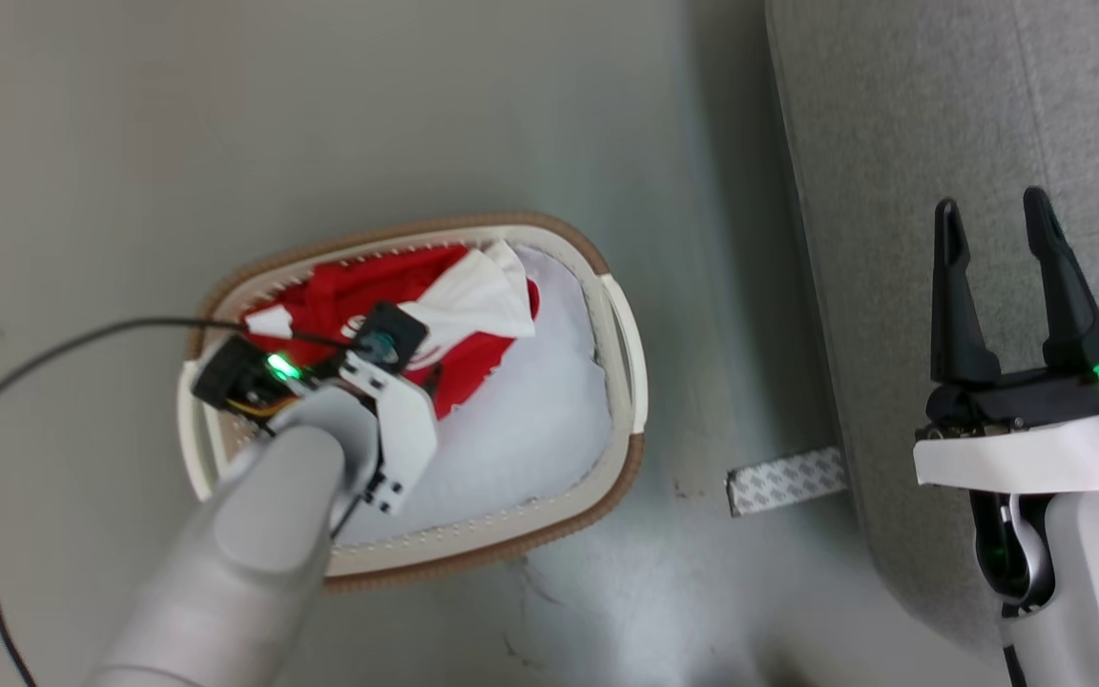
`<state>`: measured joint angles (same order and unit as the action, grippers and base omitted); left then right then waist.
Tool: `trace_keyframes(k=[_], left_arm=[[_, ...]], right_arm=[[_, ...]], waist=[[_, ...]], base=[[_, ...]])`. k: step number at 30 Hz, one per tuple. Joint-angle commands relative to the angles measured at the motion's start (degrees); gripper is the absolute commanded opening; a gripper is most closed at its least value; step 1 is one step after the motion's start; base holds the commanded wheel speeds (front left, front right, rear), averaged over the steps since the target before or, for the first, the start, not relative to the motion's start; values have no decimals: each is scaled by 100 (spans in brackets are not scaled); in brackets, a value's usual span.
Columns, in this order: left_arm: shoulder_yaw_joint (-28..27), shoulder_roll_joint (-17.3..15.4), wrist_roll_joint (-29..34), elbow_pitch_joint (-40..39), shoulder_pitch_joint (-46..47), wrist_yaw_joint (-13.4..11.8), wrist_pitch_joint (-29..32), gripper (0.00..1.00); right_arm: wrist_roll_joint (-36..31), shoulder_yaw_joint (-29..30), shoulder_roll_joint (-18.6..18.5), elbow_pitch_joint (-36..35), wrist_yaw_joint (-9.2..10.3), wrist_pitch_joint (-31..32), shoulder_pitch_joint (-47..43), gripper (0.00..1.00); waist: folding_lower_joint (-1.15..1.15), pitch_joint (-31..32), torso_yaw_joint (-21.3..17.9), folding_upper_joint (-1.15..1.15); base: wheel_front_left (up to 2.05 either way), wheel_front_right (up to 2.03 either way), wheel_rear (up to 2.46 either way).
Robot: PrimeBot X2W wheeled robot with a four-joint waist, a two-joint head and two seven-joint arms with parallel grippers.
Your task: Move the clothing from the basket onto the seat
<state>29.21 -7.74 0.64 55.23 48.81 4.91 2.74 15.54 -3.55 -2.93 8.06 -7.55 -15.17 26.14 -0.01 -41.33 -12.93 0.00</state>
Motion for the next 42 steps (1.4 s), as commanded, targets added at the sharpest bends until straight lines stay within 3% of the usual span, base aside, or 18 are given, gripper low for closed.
trace_keyframes(k=[1,14,15,17,21,26,33,42], left_arm=[[18,-86,119,86,136,-20,20,100],[262,-347,341,966,1037,-172,-125,100],[277,-346,340,1009,1073,-171,-183,78],[316,-336,343,1069,1124,-157,-319,0],[282,-190,196,1193,1148,-194,-624,0],[223,116,-38,1301,855,-189,-1080,0],[187,437,-437,1195,293,-56,-1607,0],[287,485,-1236,343,-677,60,-1770,0]], right_arm=[[50,-17,3,-46,13,4,111,100],[361,-138,3,-278,13,5,230,100],[366,-130,1,-275,13,5,201,100],[379,-88,-6,-257,13,7,152,100],[372,21,-28,-187,17,7,62,100],[240,63,-16,-81,16,5,-62,100],[-83,303,-12,226,15,5,-464,100],[-381,476,-12,610,15,4,-1256,100]], waist=[[1,-270,-144,0],[1,-1137,-536,0],[1,-1172,-559,0],[1,-1214,-586,0],[1,-1124,-528,0],[1,-535,-266,0],[1,805,333,0],[1,2566,902,0]], base=[[0,0,0],[0,0,0],[0,0,0],[0,0,0],[0,0,0],[0,0,0],[0,0,0],[0,0,0]])
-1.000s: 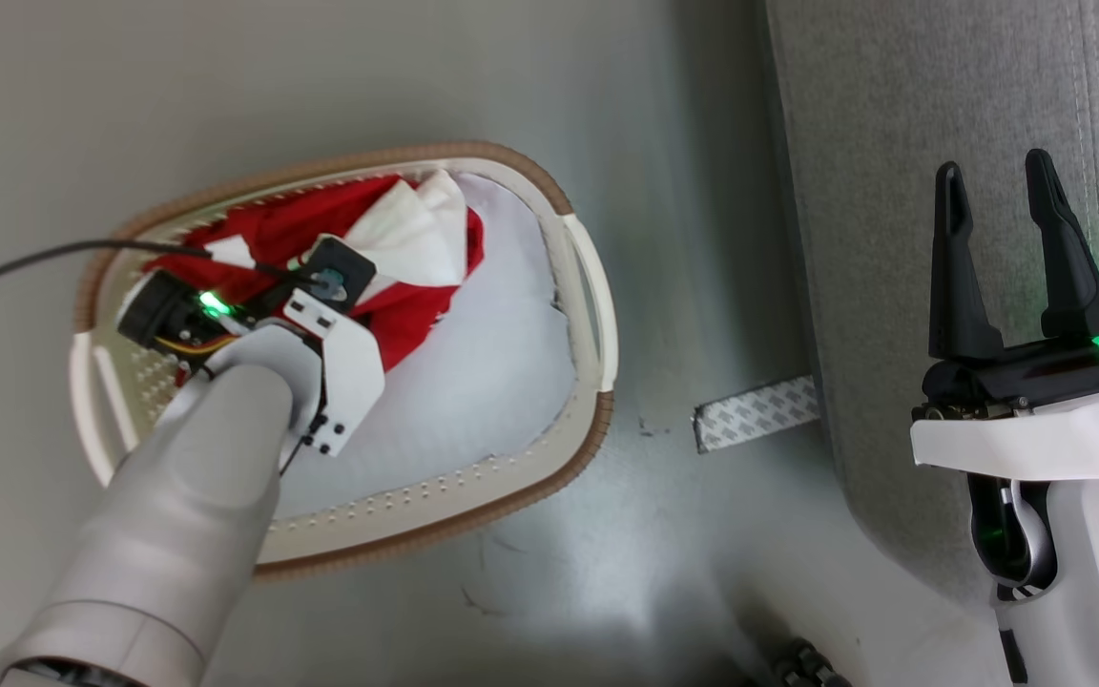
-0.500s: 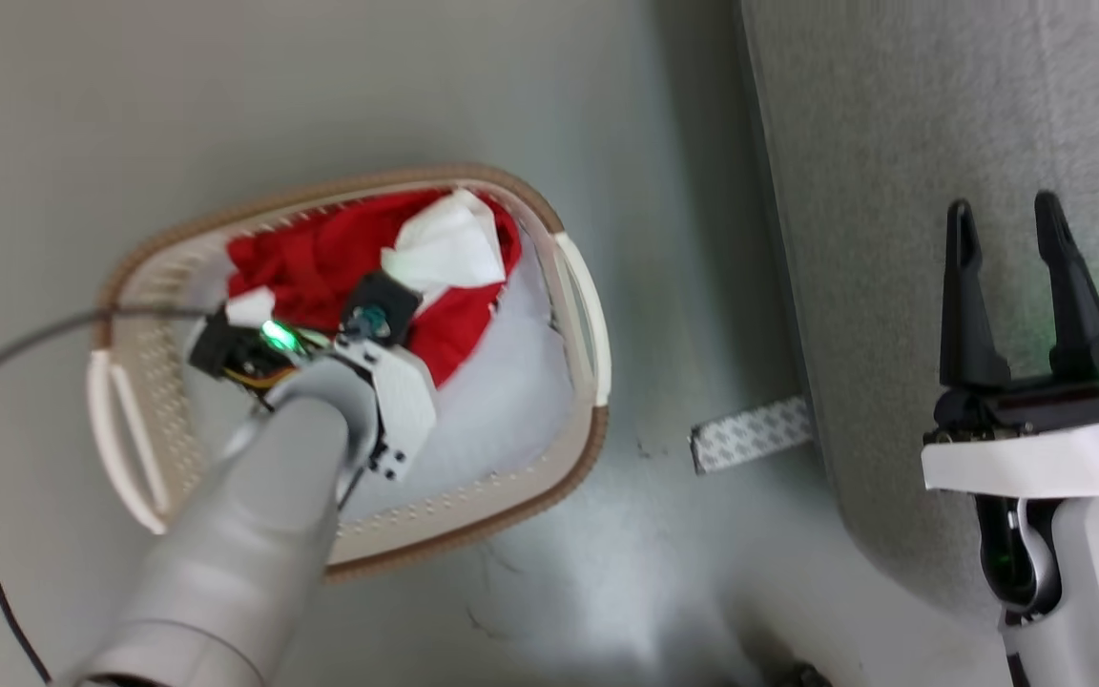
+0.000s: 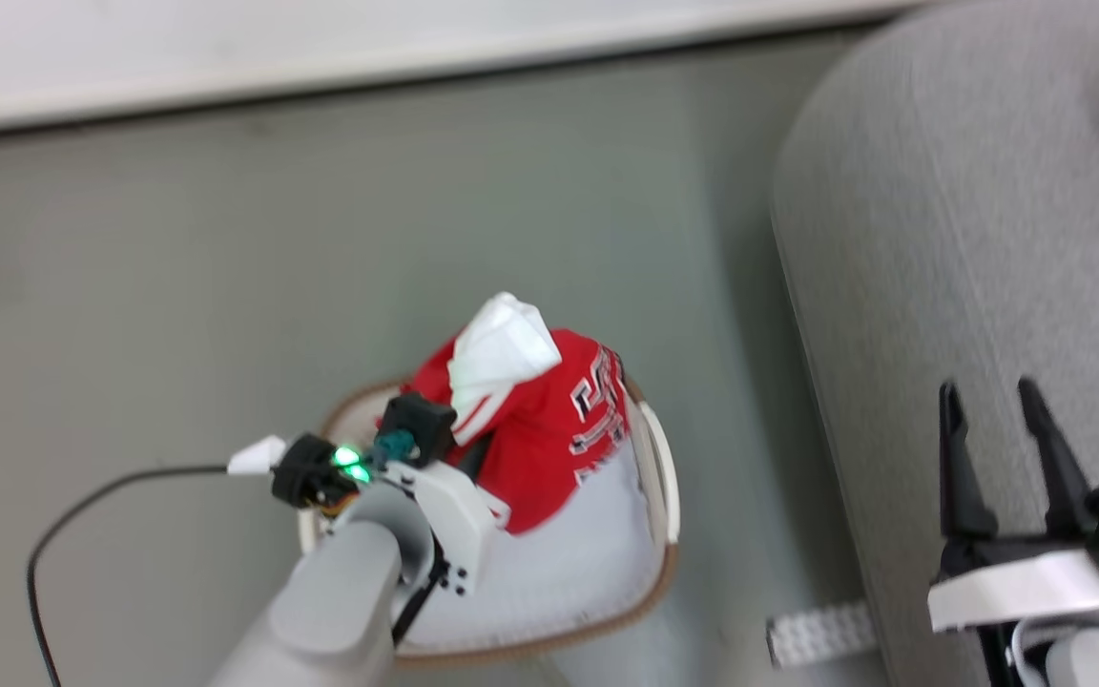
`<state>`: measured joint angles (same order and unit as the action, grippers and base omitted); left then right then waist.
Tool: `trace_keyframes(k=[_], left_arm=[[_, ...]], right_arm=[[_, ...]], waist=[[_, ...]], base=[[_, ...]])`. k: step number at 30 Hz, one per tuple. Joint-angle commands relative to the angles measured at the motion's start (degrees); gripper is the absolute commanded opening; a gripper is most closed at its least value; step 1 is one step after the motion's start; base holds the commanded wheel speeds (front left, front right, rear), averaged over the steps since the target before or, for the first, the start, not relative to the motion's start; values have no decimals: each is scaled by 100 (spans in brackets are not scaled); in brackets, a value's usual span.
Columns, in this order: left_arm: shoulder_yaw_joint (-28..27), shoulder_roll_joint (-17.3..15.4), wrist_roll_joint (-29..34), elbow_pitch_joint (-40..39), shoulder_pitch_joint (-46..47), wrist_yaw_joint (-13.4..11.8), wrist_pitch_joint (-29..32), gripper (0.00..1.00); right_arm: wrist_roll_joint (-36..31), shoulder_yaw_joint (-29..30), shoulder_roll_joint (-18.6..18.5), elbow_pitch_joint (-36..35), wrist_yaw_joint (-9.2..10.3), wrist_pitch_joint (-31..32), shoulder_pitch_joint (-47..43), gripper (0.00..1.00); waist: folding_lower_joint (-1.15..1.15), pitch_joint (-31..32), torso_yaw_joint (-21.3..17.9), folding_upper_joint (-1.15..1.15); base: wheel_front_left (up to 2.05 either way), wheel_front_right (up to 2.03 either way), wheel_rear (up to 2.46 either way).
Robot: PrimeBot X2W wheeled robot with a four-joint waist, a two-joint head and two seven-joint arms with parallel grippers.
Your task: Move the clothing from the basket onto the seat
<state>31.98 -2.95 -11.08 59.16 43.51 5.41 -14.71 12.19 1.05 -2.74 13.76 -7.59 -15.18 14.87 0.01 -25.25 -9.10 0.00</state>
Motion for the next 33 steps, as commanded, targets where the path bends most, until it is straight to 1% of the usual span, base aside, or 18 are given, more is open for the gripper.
trace_keyframes(k=[1,7,10,12,20,30,31,32,33], left_arm=[[24,0,-167,-174,-253,-25,-30,0],[89,0,-668,-896,-820,-243,-16,0],[64,0,-770,-1235,-1073,-370,49,0],[9,-75,-829,-1490,-1225,-458,107,0],[-259,-537,-999,-2697,-1638,-827,468,0],[-323,-1064,-964,-4319,-2114,-1136,1105,0],[-323,-1064,-964,-4319,-2114,-1136,1105,0],[-316,-1155,-938,-4636,-2194,-1186,1238,0],[-316,-1155,-938,-4636,-2194,-1186,1238,0]], right_arm=[[-58,8,-31,66,19,6,-213,100],[-98,38,-29,209,19,5,-756,100],[-108,-5,-29,263,19,5,-1008,100],[-117,-38,-28,279,19,6,-1149,100],[-101,-144,-27,204,19,6,-1503,100],[-40,-418,-27,201,18,6,-1791,100],[-40,-418,-27,201,18,6,-1791,100],[-12,-503,-26,195,18,6,-1822,100],[-12,-503,-26,195,18,6,-1822,100]], waist=[[-1,1119,558,0],[-1,1984,761,0],[-1,2372,796,0],[-1,2563,794,0],[-1,2872,797,0],[-1,3123,769,0],[-1,3123,769,0],[-1,3124,765,0],[-1,3124,765,0]], base=[[0,0,0],[0,0,0],[0,0,0],[0,0,0],[0,0,0],[0,0,0],[0,0,0],[0,0,0],[0,0,0]])
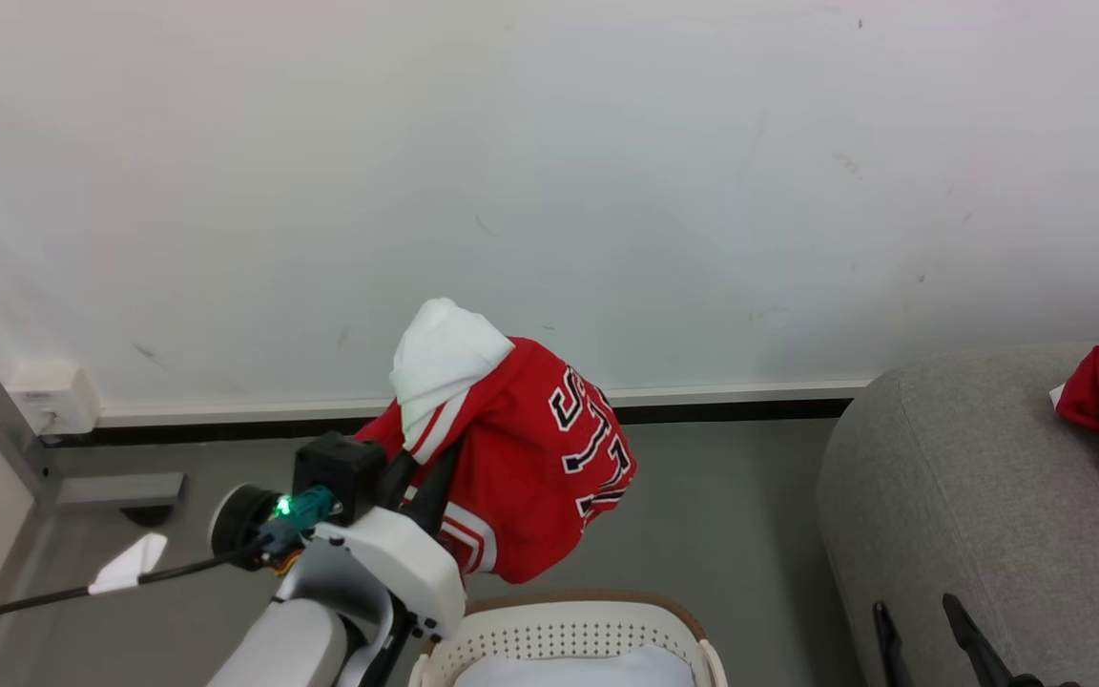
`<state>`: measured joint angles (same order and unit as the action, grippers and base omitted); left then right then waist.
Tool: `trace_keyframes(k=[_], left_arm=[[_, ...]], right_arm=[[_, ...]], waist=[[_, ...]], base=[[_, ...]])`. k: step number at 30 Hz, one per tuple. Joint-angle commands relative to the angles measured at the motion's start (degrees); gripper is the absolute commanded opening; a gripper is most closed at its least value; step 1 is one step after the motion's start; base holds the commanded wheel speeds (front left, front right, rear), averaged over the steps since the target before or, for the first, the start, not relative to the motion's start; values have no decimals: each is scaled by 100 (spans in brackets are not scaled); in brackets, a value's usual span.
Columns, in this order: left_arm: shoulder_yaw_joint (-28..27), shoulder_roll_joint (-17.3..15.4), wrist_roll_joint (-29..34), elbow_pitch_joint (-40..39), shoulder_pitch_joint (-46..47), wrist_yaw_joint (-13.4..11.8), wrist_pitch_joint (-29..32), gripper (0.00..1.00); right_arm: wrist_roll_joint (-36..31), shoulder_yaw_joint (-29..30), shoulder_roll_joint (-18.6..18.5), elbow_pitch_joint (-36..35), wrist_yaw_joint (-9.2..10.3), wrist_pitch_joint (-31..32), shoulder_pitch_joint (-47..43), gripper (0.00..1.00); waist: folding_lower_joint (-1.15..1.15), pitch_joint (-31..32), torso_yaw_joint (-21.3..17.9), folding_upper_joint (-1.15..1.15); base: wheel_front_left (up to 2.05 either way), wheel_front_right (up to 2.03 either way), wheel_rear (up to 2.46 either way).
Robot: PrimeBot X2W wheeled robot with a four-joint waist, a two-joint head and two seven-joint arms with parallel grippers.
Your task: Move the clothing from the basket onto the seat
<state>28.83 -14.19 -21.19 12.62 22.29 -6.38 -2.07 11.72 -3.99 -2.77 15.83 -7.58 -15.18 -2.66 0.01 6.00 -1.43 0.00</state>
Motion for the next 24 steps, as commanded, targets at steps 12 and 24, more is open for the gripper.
trace_keyframes(k=[12,24], left_arm=[[130,-193,147,-992,-265,-182,397,0],[406,-2,144,-958,-44,-42,431,0]], right_arm=[[248,-1231,-512,-282,17,6,388,100],[1294,-3392,-1562,-219,16,448,2108,100]], waist=[[-1,-124,37,0],[-1,-186,196,0]], base=[[0,0,0],[0,0,0]])
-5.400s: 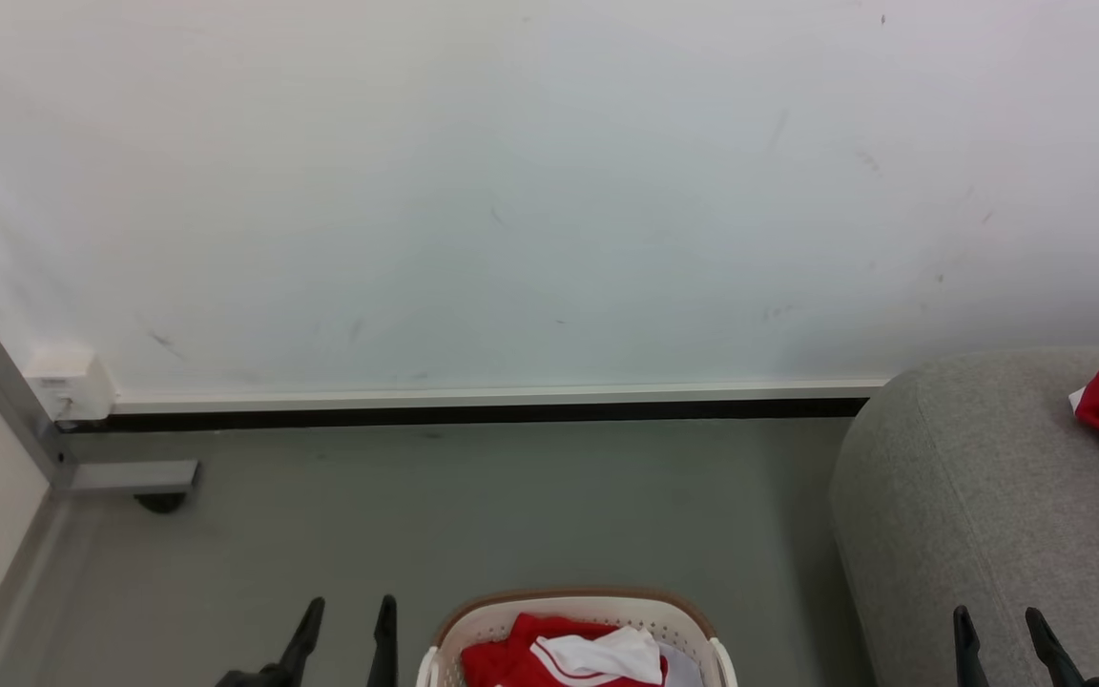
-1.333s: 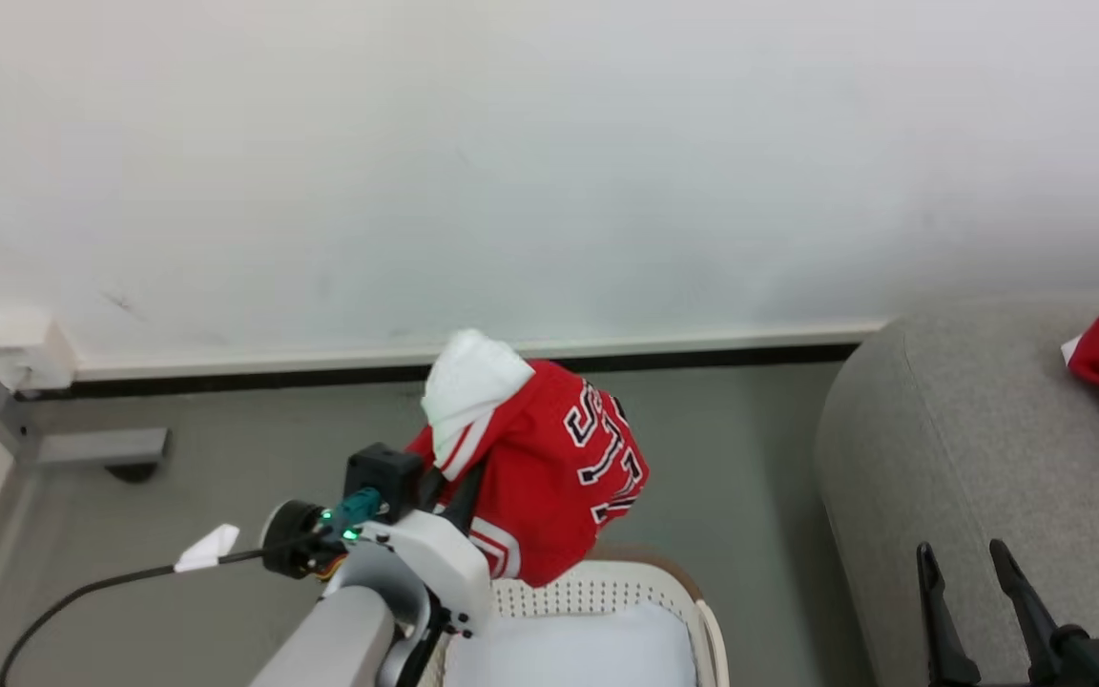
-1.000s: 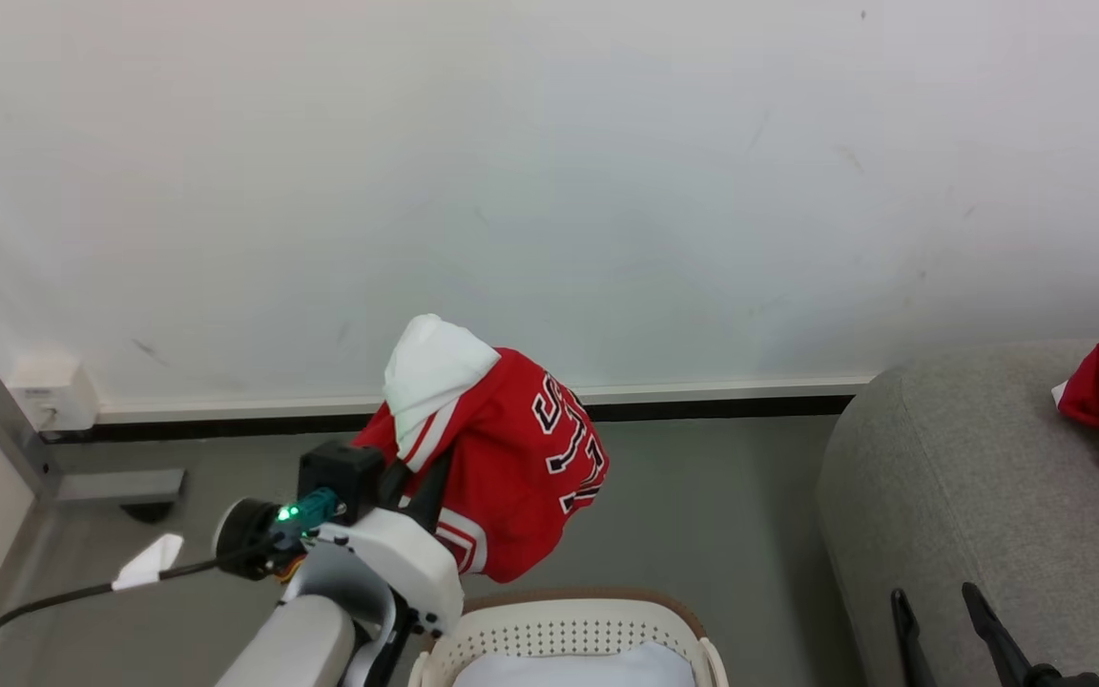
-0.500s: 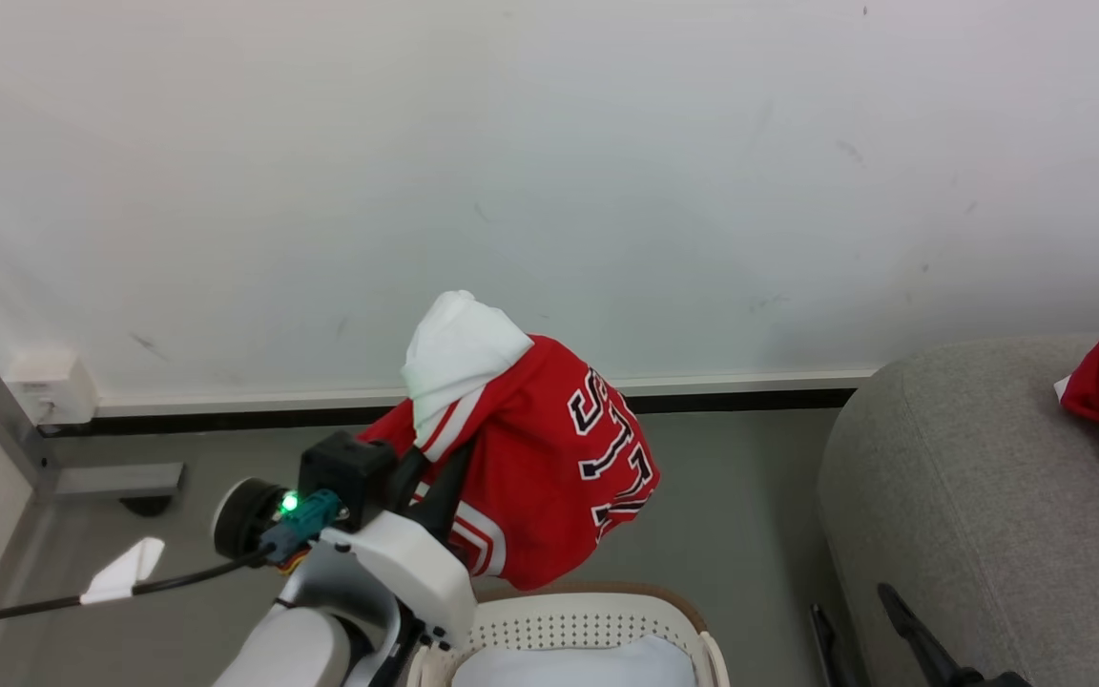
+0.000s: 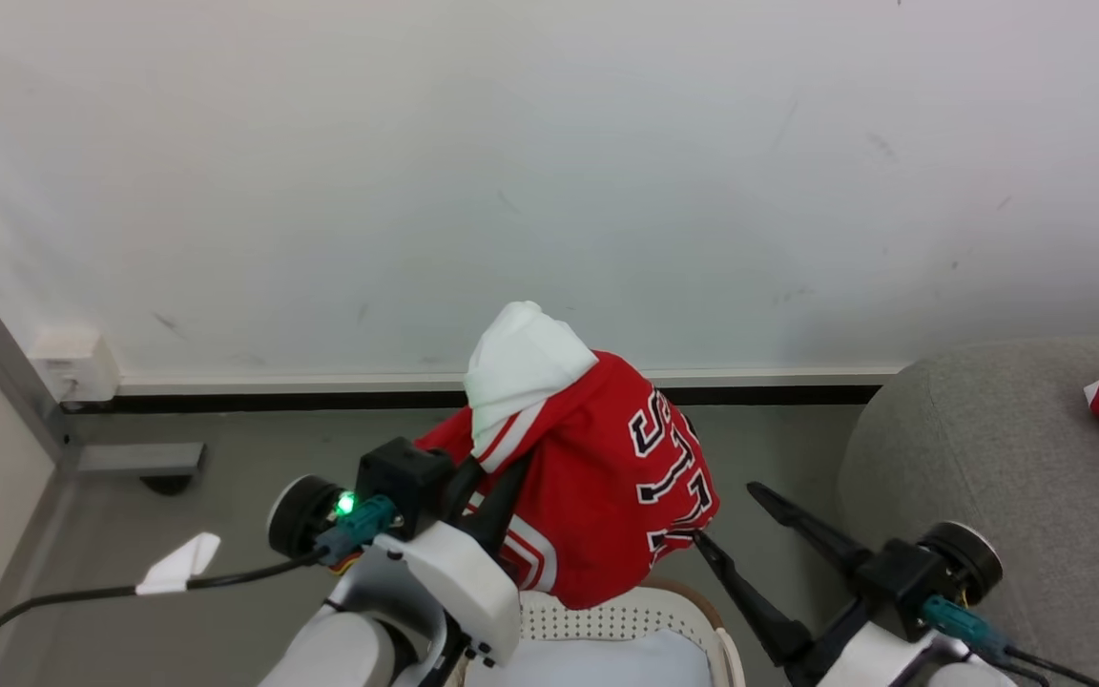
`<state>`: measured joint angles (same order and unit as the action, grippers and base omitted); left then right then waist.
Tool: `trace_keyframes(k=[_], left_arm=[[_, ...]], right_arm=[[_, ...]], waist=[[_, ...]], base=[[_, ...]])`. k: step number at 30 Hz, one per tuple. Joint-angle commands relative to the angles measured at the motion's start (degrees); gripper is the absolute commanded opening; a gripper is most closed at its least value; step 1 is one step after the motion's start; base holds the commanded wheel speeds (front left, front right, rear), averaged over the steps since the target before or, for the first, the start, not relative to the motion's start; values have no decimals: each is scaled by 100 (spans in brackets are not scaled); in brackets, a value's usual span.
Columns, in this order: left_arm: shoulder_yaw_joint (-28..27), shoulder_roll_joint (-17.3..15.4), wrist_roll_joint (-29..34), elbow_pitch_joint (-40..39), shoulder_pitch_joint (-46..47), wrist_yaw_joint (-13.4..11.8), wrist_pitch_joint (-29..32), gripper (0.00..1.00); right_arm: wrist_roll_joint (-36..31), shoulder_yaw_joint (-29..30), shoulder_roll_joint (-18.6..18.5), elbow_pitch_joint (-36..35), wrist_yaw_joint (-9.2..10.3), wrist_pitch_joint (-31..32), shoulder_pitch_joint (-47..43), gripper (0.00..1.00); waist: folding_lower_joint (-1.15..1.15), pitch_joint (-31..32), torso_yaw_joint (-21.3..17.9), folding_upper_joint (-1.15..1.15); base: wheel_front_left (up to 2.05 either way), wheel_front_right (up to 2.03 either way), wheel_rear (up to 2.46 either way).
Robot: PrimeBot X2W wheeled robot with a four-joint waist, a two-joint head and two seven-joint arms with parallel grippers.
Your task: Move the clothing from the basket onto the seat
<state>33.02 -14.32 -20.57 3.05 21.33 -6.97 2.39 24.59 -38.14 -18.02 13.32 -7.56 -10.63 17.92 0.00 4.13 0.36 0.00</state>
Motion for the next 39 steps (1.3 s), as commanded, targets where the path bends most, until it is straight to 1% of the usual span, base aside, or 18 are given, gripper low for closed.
trace_keyframes(k=[1,4,7,11,16,17,18,20,23,29,32,33,36,37,38,39], left_arm=[[21,25,86,28,76,32,-8,0],[92,65,81,113,129,81,-8,0],[163,127,52,189,194,145,-7,0],[242,214,-12,306,272,215,-20,0],[314,321,-74,451,356,278,-67,0],[324,339,-72,485,373,283,-79,0],[333,359,-82,508,388,287,-97,0],[347,391,-96,566,420,303,-121,0],[339,404,-110,655,441,288,-168,0],[292,359,-124,778,441,226,-260,0],[272,346,-141,857,422,192,-302,10],[272,349,-147,880,411,191,-317,16],[266,354,-174,949,399,186,-385,48],[261,356,-174,975,396,179,-414,71],[257,363,-172,998,388,174,-426,100],[259,369,-177,1021,376,164,-457,100]], right_arm=[[113,-205,-104,52,15,39,234,100],[396,-724,-192,214,15,137,733,100],[654,-1166,-130,516,15,199,1154,100],[1001,-1779,47,1007,15,254,1699,100],[1653,-2475,412,1656,15,278,2205,100],[1776,-2533,487,1787,15,201,2288,41],[1862,-2590,543,1890,15,109,2368,0],[2101,-2703,646,2045,15,-74,2464,0],[2349,-2881,692,2172,15,-255,2601,0],[2701,-3123,579,2309,15,-417,2792,0],[2820,-3157,548,2335,15,-440,2831,0],[2849,-3184,522,2349,15,-445,2838,0],[2979,-3221,456,2357,15,-461,2857,0],[3025,-3192,431,2368,15,-459,2878,0],[3072,-3132,409,2375,15,-457,2901,0],[3113,-3040,398,2374,15,-459,2903,0]], waist=[[0,3,40,0],[0,13,86,0],[0,25,124,0],[0,10,148,0],[0,-15,154,0],[0,-18,157,0],[0,-17,165,0],[0,-12,190,0],[0,-11,200,0],[0,-24,149,0],[0,-33,106,0],[0,-33,96,0],[0,-33,65,0],[0,-35,53,0],[0,-37,40,0],[0,-36,27,0]], base=[[0,0,0],[0,0,0],[0,0,0],[0,0,0],[0,0,0],[0,0,0],[0,0,0],[0,0,0],[0,0,0],[0,0,0],[0,0,0],[0,0,0],[0,0,0],[0,0,0],[0,0,0],[0,0,0]])
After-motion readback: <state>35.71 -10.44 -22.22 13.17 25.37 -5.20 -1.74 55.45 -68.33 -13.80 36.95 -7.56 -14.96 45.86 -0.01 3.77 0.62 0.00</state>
